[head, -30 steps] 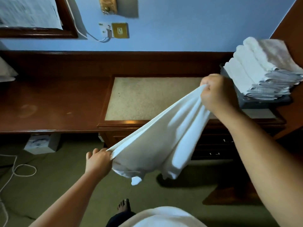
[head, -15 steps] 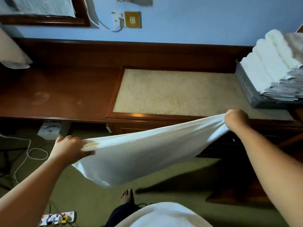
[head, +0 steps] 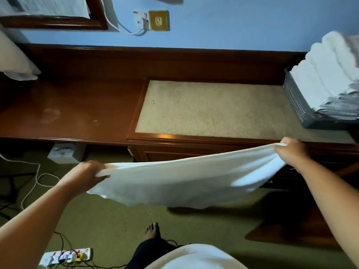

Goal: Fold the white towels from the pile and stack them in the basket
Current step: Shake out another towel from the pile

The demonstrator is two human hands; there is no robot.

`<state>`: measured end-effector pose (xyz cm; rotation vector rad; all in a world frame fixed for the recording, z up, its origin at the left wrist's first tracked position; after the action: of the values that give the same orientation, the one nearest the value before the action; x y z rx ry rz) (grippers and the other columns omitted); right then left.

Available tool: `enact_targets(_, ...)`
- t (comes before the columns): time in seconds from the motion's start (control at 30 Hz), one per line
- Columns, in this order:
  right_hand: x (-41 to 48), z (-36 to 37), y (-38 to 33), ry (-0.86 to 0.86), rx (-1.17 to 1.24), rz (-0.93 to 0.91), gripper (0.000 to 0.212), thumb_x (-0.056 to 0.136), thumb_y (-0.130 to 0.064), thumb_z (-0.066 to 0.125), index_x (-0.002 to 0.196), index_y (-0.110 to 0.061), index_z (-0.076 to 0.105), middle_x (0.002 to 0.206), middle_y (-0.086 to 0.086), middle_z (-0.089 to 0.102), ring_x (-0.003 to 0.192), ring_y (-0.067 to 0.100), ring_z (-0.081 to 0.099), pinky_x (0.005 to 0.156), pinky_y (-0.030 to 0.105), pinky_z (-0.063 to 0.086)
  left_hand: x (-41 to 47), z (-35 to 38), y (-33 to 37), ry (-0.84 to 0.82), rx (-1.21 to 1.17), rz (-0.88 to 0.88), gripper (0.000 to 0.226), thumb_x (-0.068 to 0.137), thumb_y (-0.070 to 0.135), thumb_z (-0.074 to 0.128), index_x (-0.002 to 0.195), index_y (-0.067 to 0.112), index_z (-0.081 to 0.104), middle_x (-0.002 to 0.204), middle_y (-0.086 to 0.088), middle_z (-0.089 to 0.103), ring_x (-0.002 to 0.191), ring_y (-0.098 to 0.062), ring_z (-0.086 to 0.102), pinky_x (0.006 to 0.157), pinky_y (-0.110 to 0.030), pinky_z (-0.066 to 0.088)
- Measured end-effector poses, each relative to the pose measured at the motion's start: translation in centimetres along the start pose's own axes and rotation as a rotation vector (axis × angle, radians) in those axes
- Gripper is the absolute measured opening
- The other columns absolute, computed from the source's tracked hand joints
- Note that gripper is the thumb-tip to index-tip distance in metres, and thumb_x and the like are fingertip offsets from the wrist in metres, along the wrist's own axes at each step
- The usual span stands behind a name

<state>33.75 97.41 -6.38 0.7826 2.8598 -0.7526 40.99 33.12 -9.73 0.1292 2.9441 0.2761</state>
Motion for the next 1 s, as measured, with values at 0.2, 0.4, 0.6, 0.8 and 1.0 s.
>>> enact_targets(0.2,4.6,-1.6,1.0,0.100,-0.086,0.050,0.010,0.085,-0.009,0.056,0.091,-0.004,0.062,0.101,0.027,0.064,0.095,0.042,0.062,0.079,0.036,0.047,4.0,-1.8,-1.2,0.098,0.016,-0.077,0.046,0.072,0.003,0.080,0.049,0.024,0.045,0.055,0.003,0.050,0.054,-0.025,0.052,0.053,-0.030,0.036)
enact_targets(0.4,10.3,-5.3,-5.1,0.222,0.023,-0.091,0.010,0.080,-0.017,0.059,0.080,-0.007,0.059,0.087,0.019,0.064,0.080,0.034,0.058,0.070,0.035,0.045,13.5,-3.8,0.2,0.041,0.010,-0.269,0.016,0.082,0.015,0.071,0.067,0.015,0.066,0.066,-0.004,0.061,0.066,-0.027,0.056,0.058,-0.033,0.042)
enact_targets(0.6,6.4,-1.4,-18.4,-0.297,-0.029,-0.742,0.017,0.060,-0.022,0.053,0.063,-0.017,0.037,0.060,-0.007,0.038,0.058,0.010,0.033,0.053,0.031,0.030,24.1,-0.8,13.8,-0.266,-0.065,0.087,0.056,0.083,0.047,0.078,0.130,0.027,0.053,0.133,0.001,0.059,0.114,-0.019,0.061,0.093,-0.041,0.054)
enact_targets(0.8,6.8,1.3,-20.8,-0.463,0.059,-0.681,0.018,0.068,-0.005,0.054,0.070,-0.017,0.041,0.061,-0.007,0.041,0.057,0.007,0.035,0.054,0.031,0.031,24.4,-2.0,32.9,-0.241,-1.154,0.399,0.015,0.093,0.022,0.072,0.103,0.013,0.067,0.105,0.002,0.072,0.104,-0.013,0.069,0.092,-0.031,0.055)
enact_targets(1.0,8.8,-0.1,-20.1,-0.401,0.191,-0.582,0.016,0.066,-0.006,0.053,0.069,-0.016,0.041,0.059,-0.008,0.040,0.057,0.006,0.035,0.053,0.028,0.031,25.8,0.2,35.9,-0.169,-1.259,0.360,0.011,0.093,0.014,0.072,0.102,0.009,0.069,0.097,0.000,0.073,0.088,-0.010,0.068,0.080,-0.024,0.052)
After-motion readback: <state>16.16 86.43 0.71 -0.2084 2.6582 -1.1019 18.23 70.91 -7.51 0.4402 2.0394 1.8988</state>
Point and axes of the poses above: each hand's wrist, its own x-axis towards the middle knuckle, its own z-axis out of the palm, y = z × x, the point moved 5 cm from there along x, towards the middle knuckle
